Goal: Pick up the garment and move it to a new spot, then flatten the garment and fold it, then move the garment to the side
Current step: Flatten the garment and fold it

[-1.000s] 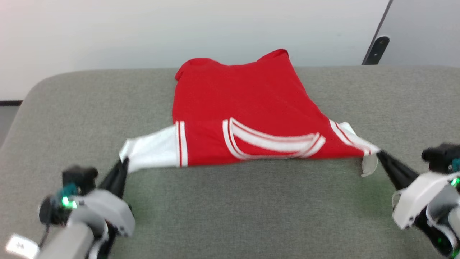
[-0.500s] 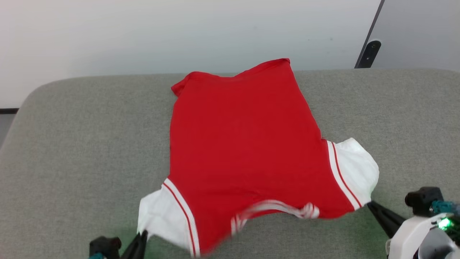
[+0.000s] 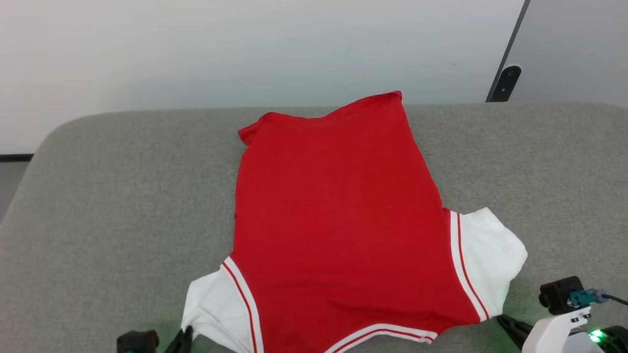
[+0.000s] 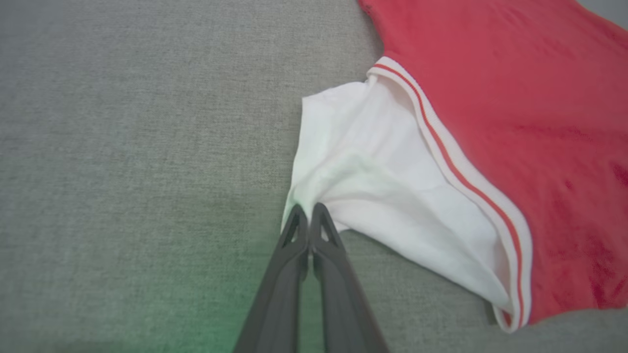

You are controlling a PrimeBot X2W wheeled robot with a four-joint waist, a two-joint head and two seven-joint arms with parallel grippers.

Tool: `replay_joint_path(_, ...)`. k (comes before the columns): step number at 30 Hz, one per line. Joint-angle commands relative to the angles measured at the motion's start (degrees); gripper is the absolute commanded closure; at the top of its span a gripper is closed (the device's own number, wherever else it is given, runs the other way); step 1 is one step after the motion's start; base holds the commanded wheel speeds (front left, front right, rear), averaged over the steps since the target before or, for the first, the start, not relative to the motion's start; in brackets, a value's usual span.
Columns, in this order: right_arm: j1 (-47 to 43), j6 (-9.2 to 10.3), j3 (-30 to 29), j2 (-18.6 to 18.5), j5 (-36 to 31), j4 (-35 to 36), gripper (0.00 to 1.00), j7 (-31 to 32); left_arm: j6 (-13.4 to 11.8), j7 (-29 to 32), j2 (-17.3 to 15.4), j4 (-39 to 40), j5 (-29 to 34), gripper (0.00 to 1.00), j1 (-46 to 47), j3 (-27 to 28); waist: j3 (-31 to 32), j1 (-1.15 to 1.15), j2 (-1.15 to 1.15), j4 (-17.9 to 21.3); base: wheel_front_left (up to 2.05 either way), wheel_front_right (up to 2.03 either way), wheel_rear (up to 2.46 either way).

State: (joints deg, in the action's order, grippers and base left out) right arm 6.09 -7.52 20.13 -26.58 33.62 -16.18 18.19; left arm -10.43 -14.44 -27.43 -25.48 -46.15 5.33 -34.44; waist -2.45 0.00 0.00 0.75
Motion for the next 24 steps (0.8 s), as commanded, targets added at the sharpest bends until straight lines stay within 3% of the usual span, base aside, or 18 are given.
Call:
replay_joint_path(1,-1.1,0.06,0.0,0.3,0.3,0.1,1.00,1.0,-0.7,-0.3,0.1,-0.5,-0.3,1.00,-0.3,0.7,0.1,0.00,0.00,0.0,0.00,0.00,0.00)
replay_joint_path(10,-1.3,0.06,0.1,2.0,-0.1,-1.2,1.00,3.0,-0.2,-0.5,0.5,-1.0,-0.3,1.00,-0.8,1.6,0.7,0.00,0.00,1.0,0.00,0.00,0.00)
replay_joint_path(17,0.6,0.06,1.9,2.9,0.6,-4.8,0.98,8.6,-0.5,0.3,1.2,-1.3,-1.4,1.00,-1.4,1.4,1.7,0.00,0.00,1.6,0.00,0.00,0.00)
replay_joint_path(18,0.8,0.06,2.6,3.0,0.7,-5.2,0.68,9.5,-0.5,0.4,1.3,-1.3,-1.3,1.00,-1.5,1.3,1.9,0.00,0.00,1.7,0.00,0.00,0.00)
replay_joint_path(19,1.1,0.06,2.6,3.2,1.1,-5.6,0.22,10.1,-0.5,0.4,1.4,-1.3,-1.5,1.00,-1.6,1.2,2.0,0.00,0.00,1.7,0.00,0.00,0.00)
replay_joint_path(20,1.4,0.06,2.5,3.3,1.1,-5.8,0.00,10.6,-0.5,0.5,1.5,-1.2,-1.5,1.00,-1.7,1.1,2.2,0.00,0.00,1.7,0.00,0.00,0.00)
replay_joint_path(24,2.2,0.07,1.8,3.0,1.2,-5.5,0.00,10.5,-0.4,0.5,1.5,-1.1,-1.7,1.00,-1.9,0.9,2.4,0.00,0.00,1.6,0.00,0.00,0.00)
